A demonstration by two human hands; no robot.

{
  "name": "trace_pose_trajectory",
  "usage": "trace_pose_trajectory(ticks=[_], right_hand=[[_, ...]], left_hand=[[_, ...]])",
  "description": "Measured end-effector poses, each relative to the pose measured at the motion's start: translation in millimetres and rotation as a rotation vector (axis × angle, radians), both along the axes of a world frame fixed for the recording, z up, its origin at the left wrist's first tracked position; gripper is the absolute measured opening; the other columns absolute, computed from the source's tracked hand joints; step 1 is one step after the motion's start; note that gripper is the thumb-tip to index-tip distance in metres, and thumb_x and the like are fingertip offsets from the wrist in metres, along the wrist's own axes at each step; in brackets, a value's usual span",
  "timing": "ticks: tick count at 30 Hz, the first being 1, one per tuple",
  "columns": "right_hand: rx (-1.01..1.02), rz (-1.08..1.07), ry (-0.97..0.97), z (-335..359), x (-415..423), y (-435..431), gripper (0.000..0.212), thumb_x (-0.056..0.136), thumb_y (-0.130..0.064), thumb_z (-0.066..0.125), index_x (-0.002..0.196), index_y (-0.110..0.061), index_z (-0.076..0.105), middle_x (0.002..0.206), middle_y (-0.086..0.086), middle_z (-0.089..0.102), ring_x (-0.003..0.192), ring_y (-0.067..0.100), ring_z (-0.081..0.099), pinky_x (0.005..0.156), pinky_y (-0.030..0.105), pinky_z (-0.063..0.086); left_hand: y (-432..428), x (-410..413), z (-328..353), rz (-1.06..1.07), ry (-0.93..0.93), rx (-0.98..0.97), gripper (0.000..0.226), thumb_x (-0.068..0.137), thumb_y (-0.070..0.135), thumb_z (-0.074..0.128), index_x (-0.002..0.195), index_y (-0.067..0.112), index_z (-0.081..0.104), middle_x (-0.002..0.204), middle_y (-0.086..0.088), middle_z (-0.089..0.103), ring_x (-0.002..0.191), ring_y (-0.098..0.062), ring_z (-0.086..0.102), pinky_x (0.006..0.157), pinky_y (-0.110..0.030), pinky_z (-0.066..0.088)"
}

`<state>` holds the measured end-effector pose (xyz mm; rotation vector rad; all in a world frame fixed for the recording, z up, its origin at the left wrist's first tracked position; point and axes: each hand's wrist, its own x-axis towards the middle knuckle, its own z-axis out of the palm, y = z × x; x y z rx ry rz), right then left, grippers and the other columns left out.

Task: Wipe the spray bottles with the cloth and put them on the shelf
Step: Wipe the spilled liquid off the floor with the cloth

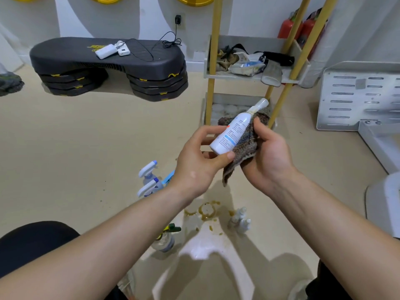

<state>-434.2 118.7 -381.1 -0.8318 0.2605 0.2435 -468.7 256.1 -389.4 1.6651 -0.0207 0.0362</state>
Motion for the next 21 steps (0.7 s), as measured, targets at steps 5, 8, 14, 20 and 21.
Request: trace_pose_trajectory(ticks=[5,8,14,20,21], right_hand=[[0.001,0.017,-0.062,9.9,3.6,-18.1,0.039,0.098,-0.013,0.054,0.137,-0.007,0.053,0.138,0.023,0.059,0.129,0.038,0.057,0.110,0.055,0.043],[0.004,0.044,-0.162,16.4,2.6,-22.9,0.037,0.092,-0.008,0.057,0.128,-0.010,0.060,0.124,0.017,0.067,0.119,0.033,0.063,0.112,0.053,0.042],[-0.022,0.072,-0.241,18.3,5.7,-23.3,0.047,0.092,-0.011,0.057,0.138,-0.003,0.051,0.118,0.015,0.065,0.117,0.032,0.060,0.112,0.052,0.042],[-0.045,0.036,-0.251,18.8,4.6,-16.8,0.048,0.091,-0.009,0.057,0.138,0.000,0.051,0.114,0.016,0.068,0.105,0.029,0.068,0.097,0.043,0.056],[-0.056,0.001,-0.236,17.5,6.0,-17.1,0.045,0.093,-0.008,0.058,0.136,-0.001,0.052,0.115,0.016,0.069,0.105,0.028,0.069,0.099,0.044,0.055]], left_hand=[[12.2,8.3,6.6,-0.132,0.239,-0.270,0.040,0.089,-0.002,0.069,0.123,0.019,0.067,0.110,-0.013,0.070,0.094,-0.025,0.070,0.086,-0.029,0.059],[13.3,7.4,8.4,-0.209,0.425,-0.500,0.035,0.098,0.004,0.057,0.132,0.012,0.062,0.107,-0.015,0.069,0.082,-0.023,0.071,0.083,-0.026,0.059],[7.2,3.2,14.6,-0.184,0.557,-0.565,0.035,0.106,0.029,0.043,0.117,0.001,0.059,0.080,-0.015,0.066,0.052,-0.017,0.058,0.049,-0.020,0.051],[4.3,3.6,10.0,-0.091,0.607,-0.460,0.060,0.103,0.057,0.032,0.118,0.007,0.061,0.072,-0.012,0.067,0.045,-0.017,0.055,0.040,-0.020,0.041],[3.9,3.2,11.1,-0.082,0.579,-0.490,0.056,0.103,0.055,0.039,0.120,0.007,0.061,0.084,-0.014,0.070,0.055,-0.021,0.063,0.045,-0.023,0.047]])
